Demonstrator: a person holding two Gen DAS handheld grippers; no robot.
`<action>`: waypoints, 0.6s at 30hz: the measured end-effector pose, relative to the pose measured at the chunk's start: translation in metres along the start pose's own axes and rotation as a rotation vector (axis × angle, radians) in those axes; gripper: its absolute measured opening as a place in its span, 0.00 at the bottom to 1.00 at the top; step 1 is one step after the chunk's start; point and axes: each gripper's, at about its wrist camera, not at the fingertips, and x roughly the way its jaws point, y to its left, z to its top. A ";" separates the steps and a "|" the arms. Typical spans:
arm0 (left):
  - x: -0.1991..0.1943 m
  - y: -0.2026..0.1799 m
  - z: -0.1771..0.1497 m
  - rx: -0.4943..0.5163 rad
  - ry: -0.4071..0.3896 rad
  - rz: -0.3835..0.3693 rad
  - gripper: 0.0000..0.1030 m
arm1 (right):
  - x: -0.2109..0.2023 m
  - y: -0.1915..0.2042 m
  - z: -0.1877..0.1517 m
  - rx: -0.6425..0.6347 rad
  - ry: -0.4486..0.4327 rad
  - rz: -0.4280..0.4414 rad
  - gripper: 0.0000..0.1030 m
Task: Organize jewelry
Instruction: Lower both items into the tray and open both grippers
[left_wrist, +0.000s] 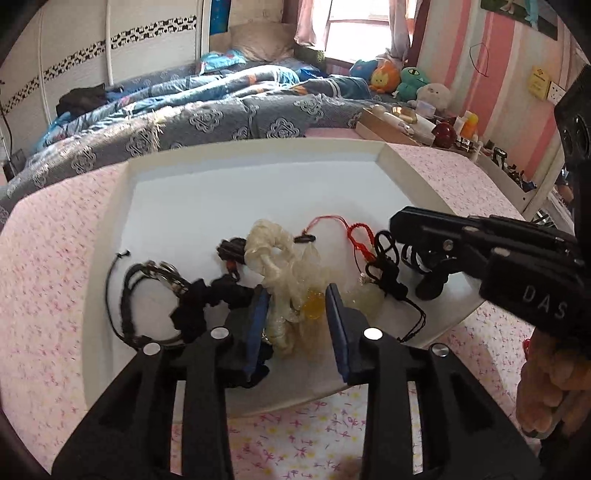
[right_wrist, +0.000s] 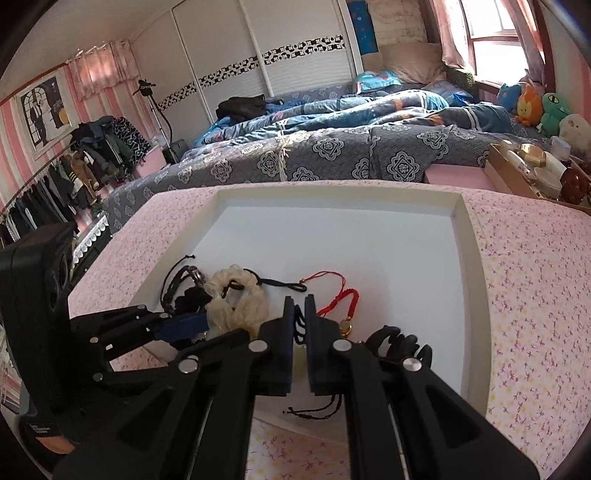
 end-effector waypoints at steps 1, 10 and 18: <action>-0.003 0.001 0.001 -0.001 -0.009 0.006 0.39 | -0.002 -0.001 0.001 0.000 -0.006 -0.005 0.07; -0.028 0.008 0.012 -0.032 -0.069 0.030 0.59 | -0.017 -0.009 0.008 0.023 -0.046 -0.019 0.07; -0.065 0.018 0.025 -0.096 -0.139 0.064 0.59 | -0.039 -0.017 0.017 0.030 -0.116 -0.065 0.47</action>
